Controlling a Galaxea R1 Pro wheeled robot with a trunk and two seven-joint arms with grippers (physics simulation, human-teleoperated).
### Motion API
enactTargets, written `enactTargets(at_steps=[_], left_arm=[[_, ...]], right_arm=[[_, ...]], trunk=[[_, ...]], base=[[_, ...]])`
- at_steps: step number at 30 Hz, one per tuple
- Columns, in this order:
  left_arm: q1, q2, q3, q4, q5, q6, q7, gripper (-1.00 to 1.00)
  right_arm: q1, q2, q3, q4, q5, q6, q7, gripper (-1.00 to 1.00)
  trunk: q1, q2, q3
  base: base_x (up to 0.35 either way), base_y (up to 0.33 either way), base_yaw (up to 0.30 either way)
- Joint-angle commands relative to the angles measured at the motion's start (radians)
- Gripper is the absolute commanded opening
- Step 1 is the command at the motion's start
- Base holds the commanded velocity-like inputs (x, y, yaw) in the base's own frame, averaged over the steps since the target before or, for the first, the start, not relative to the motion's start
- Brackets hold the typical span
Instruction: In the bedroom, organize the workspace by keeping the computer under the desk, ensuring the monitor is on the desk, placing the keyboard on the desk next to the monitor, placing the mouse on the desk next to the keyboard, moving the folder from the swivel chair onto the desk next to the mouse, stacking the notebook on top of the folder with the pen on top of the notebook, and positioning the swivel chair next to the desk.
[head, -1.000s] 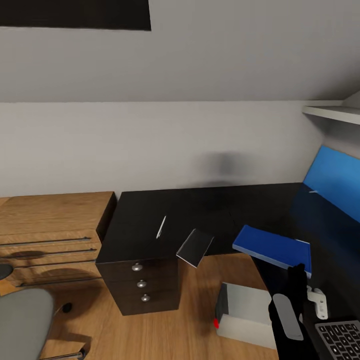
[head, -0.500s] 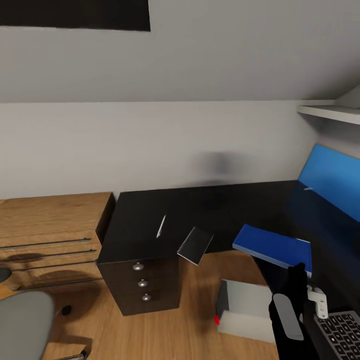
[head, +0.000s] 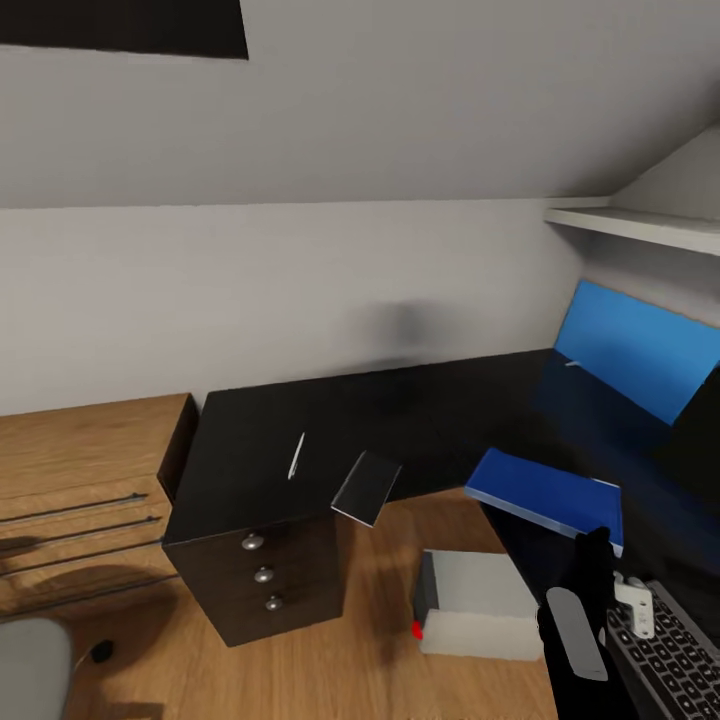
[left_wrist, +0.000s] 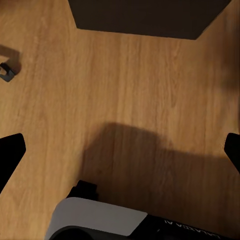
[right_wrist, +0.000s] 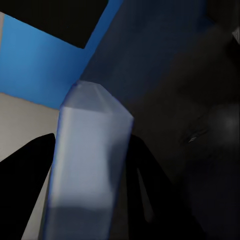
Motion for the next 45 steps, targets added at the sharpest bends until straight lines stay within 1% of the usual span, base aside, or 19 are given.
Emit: enactTargets(at_steps=[1, 8, 13, 15, 17, 19, 23, 27, 28, 30, 34, 35, 36, 40, 45], left_arm=[[0.0, 0.001, -0.008, -0.001, 0.005, -0.003, 0.008, 1.0], [0.0, 0.001, -0.008, -0.001, 0.004, -0.003, 0.008, 1.0], [0.0, 0.001, -0.008, -0.001, 0.004, -0.004, 0.008, 1.0], [0.0, 0.001, -0.009, -0.002, 0.005, -0.016, 0.008, 1.0], [0.0, -0.007, -0.013, -0.002, 0.006, -0.05, 0.009, 1.0], [0.0, -0.013, -0.018, -0.002, 0.006, -0.065, 0.009, 1.0], [0.0, -0.019, -0.025, -0.002, 0.005, -0.074, 0.009, 1.0], [0.001, -0.02, -0.028, -0.002, 0.006, -0.075, 0.009, 1.0], [0.001, -0.021, -0.028, -0.002, 0.006, -0.075, 0.009, 1.0], [0.001, -0.022, -0.028, -0.002, 0.006, -0.075, 0.009, 1.0], [0.001, -0.022, -0.031, -0.002, 0.006, -0.076, 0.009, 1.0], [0.001, -0.022, -0.033, -0.002, 0.006, -0.076, 0.009, 1.0], [0.001, -0.022, -0.039, -0.002, 0.006, -0.077, 0.009, 1.0], [0.001, -0.022, -0.047, -0.002, 0.006, -0.077, 0.009, 1.0], [0.001, -0.022, -0.048, -0.002, 0.006, -0.077, 0.009, 1.0]], right_arm=[[-0.001, 0.001, -0.001, -0.001, -0.003, -0.001, -0.003, -1.0], [-0.001, 0.001, 0.004, -0.005, -0.006, 0.004, 0.0, -1.0], [-0.001, -0.001, 0.037, -0.007, -0.006, 0.005, 0.0, -1.0], [-0.001, -0.001, 0.046, -0.007, -0.006, 0.005, 0.0, -1.0], [-0.001, -0.001, 0.05, -0.006, -0.006, 0.005, -0.001, -1.0], [-0.001, 0.0, 0.051, -0.006, -0.006, 0.005, -0.002, -1.0], [-0.001, 0.001, 0.053, -0.004, -0.006, 0.005, -0.003, -1.0], [-0.001, 0.001, 0.076, 0.0, -0.01, 0.006, -0.006, -1.0], [-0.001, 0.001, 0.08, 0.001, -0.016, 0.007, -0.007, -1.0], [-0.001, 0.001, 0.085, 0.001, -0.061, 0.007, -0.009, -1.0], [-0.001, -0.001, 0.087, 0.002, -0.17, 0.005, -0.005, -1.0], [-0.001, 0.0, 0.087, 0.002, -0.179, 0.004, -0.005, -1.0], [-0.001, 0.0, 0.088, 0.003, -0.198, 0.003, -0.004, -1.0], [-0.001, 0.002, 0.091, 0.005, -0.215, 0.004, -0.003, -1.0], [-0.001, 0.002, 0.098, 0.005, -0.218, 0.005, -0.002, -1.0]], trunk=[[0.0, -0.001, -0.001], [0.0, -0.001, -0.001], [0.0, -0.001, -0.001], [0.0, -0.001, -0.001], [0.0, -0.001, -0.001], [0.0, -0.001, -0.001], [0.0, -0.001, -0.001], [0.0, -0.001, -0.001], [0.0, -0.001, -0.001], [0.0, -0.001, -0.001], [0.0, -0.001, -0.001], [0.0, -0.001, -0.001], [0.0, -0.001, -0.001], [0.0, -0.001, -0.001], [0.0, -0.001, -0.001]], base=[[0.0, 0.0, -0.076], [0.137, 0.065, -0.017], [0.025, 0.01, -0.001], [0.005, 0.002, 0.0], [0.002, 0.001, 0.0], [0.0, 0.0, 0.0], [0.0, 0.0, 0.0], [0.0, 0.0, 0.0], [0.0, 0.0, 0.0], [0.0, 0.0, 0.0], [0.0, 0.0, 0.0], [0.0, 0.0, 0.0], [0.0, 0.0, 0.0], [0.0, 0.0, 0.0], [0.0, 0.0, 0.0]])
